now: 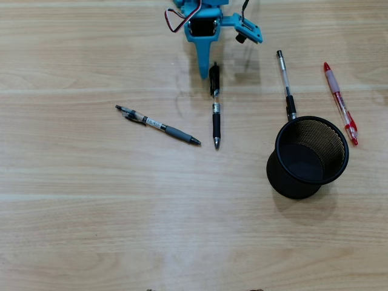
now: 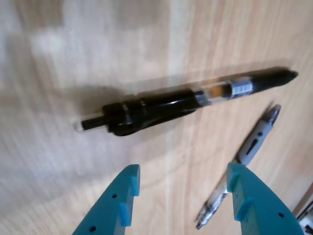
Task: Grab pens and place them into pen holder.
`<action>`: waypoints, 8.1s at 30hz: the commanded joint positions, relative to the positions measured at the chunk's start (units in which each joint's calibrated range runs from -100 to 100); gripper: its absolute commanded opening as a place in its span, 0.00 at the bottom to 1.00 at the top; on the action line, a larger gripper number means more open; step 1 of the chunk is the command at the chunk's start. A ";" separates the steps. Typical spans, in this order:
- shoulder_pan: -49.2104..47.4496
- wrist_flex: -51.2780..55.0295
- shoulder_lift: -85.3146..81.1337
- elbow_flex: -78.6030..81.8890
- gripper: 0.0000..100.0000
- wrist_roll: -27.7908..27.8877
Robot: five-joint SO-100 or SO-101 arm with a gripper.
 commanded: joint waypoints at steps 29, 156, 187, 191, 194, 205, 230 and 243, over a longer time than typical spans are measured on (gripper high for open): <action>18.09 8.89 -3.87 -21.42 0.21 -3.77; -17.64 -32.54 58.94 -68.77 0.02 -54.90; -11.11 -7.79 44.15 -74.12 0.14 -37.86; -6.51 18.51 43.30 -88.15 0.14 -32.16; -2.88 32.18 43.39 -91.86 0.14 -29.23; 2.04 42.40 50.06 -79.37 0.15 -24.58; -3.37 34.33 65.11 -72.76 0.19 -41.20; -3.93 21.61 68.41 -64.16 0.19 -42.93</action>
